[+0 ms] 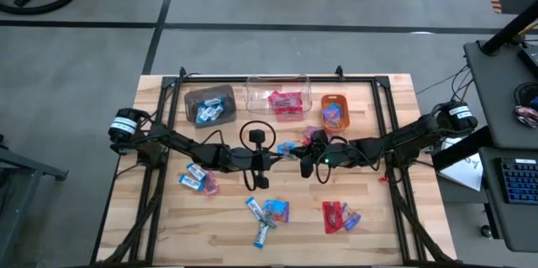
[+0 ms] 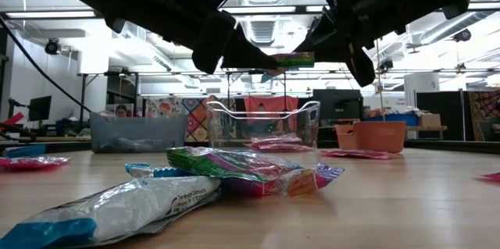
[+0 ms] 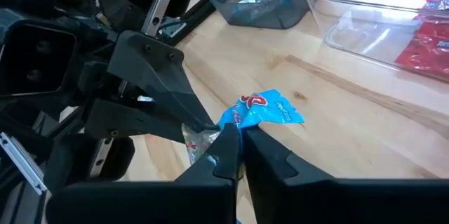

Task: Sort candy
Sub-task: Put the blue gummy into the orange bin

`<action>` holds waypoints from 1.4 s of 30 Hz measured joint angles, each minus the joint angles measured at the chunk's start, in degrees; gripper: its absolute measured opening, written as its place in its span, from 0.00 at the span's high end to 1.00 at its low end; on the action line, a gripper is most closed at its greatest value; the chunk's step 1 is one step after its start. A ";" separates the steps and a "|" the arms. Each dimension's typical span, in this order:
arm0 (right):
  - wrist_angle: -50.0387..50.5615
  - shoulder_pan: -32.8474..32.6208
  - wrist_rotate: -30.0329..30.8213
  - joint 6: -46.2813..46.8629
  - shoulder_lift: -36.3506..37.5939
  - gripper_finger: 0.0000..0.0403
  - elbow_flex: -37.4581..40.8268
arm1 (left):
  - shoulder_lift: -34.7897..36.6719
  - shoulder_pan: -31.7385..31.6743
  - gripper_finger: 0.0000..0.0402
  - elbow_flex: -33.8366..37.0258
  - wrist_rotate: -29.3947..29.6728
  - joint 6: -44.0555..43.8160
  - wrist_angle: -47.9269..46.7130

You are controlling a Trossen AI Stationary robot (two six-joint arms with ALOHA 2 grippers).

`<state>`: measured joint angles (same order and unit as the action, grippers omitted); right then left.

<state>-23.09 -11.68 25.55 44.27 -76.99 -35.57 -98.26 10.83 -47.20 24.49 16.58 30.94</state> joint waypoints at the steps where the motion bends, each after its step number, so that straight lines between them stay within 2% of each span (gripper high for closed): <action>1: 0.00 0.00 0.01 -0.26 0.00 0.97 0.00 | 0.00 0.00 0.95 0.00 0.00 -0.57 -0.04; 7: 0.67 0.84 -0.03 -1.49 0.92 0.98 0.00 | 0.16 0.00 0.80 0.00 0.12 -3.52 -2.26; 10: 4.94 2.46 -0.03 -1.90 3.23 0.98 -0.06 | 0.61 0.00 0.73 0.00 1.42 -4.86 -5.00; 14: 20.46 6.40 0.02 -1.90 7.98 0.98 -2.13 | 1.67 0.00 0.67 0.01 2.26 -6.89 -9.57; 21: 52.44 17.70 2.69 -1.43 14.01 0.98 -8.48 | 4.23 0.00 0.66 0.04 4.92 -9.05 -14.46; 24: 58.88 23.80 2.70 -1.78 15.07 0.98 -9.27 | 5.43 0.00 0.66 0.07 6.54 -9.20 -15.20; 29: 59.89 32.34 -1.36 -7.67 13.53 0.98 -8.99 | 8.91 -0.11 0.66 0.31 6.52 -9.80 -15.58; 34: 57.05 36.09 -3.95 -13.75 9.86 0.98 -8.96 | 14.58 -0.07 0.66 3.60 6.26 -10.73 -15.84; 40: 55.10 38.37 -7.16 -21.85 5.42 0.98 -8.92 | 23.59 -0.02 0.66 9.10 -4.57 -17.42 -16.11; 42: 55.24 38.75 -7.44 -22.42 4.22 0.98 -8.92 | 26.08 -0.01 0.66 10.51 -6.10 -19.62 -16.95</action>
<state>32.15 27.07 18.11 21.85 -72.77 -44.49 -72.17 10.82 -36.69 18.39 -3.03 13.99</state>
